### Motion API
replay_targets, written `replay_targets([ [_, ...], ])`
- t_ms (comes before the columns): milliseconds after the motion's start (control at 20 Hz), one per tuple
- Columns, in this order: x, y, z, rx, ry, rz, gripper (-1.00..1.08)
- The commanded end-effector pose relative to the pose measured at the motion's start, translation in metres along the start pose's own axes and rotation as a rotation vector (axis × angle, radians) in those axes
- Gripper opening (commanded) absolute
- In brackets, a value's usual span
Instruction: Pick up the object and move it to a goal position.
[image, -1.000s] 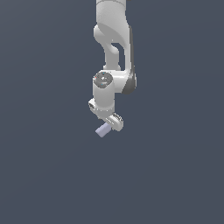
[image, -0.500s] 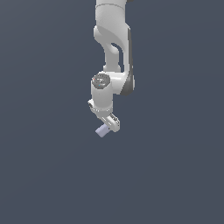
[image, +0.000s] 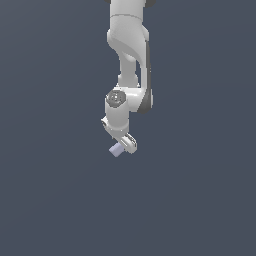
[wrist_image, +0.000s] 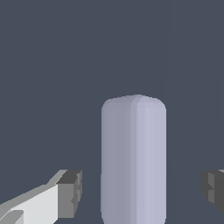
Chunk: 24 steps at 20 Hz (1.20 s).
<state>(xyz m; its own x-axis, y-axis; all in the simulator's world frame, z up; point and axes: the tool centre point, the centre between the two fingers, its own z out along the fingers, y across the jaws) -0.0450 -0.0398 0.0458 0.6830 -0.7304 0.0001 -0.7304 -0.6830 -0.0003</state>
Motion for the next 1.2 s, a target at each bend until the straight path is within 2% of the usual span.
replay_targets([
  [0,-0.001,0.0,0.013,-0.001,0.0,0.001,1.0],
  [350,0.0,0.0,0.027,0.0,0.0,0.003,1.0],
  [400,0.0,0.0,0.027,0.0,0.0,0.003,-1.0],
  [1150,0.002,0.001,0.019,0.0,0.0,0.002,-1.0],
])
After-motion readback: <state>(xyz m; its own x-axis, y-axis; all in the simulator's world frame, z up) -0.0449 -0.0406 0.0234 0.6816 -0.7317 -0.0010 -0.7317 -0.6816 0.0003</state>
